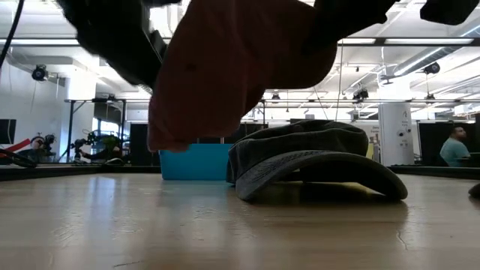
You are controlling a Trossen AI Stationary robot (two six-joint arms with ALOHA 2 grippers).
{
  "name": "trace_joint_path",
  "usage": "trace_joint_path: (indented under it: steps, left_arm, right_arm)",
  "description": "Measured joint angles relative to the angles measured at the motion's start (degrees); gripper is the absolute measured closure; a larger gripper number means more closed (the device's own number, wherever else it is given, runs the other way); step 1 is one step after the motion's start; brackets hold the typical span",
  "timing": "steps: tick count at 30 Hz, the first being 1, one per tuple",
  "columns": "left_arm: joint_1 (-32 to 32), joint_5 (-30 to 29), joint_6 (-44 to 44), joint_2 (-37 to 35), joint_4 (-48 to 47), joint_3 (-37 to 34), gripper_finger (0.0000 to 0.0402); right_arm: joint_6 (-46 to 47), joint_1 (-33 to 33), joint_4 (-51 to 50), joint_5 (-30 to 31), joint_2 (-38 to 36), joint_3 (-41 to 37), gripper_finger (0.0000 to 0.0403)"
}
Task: Pick & Place hat
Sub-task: Put the red cap into the yellow bin
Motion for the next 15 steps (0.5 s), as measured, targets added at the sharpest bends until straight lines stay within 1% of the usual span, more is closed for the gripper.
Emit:
trace_joint_path:
  steps: [4,9,12,15]
  left_arm:
    - [1.2,-0.8,2.3,3.8,8.6,-1.9,0.0381]
    - [3.0,-1.0,2.7,8.2,17.5,-1.8,0.0381]
    - [3.6,-1.0,2.9,11.0,18.5,-1.9,0.0381]
    - [3.6,-0.8,2.6,12.2,17.8,-1.9,0.0381]
  right_arm:
    - [0.0,0.0,1.6,-3.7,0.0,-0.1,0.039]
    - [-0.2,-0.1,1.8,-4.1,0.0,-0.5,0.039]
    - [-0.5,-0.1,1.2,-4.7,0.0,-0.6,0.039]
    - [-0.8,-0.1,-0.7,-5.5,0.0,-1.0,0.039]
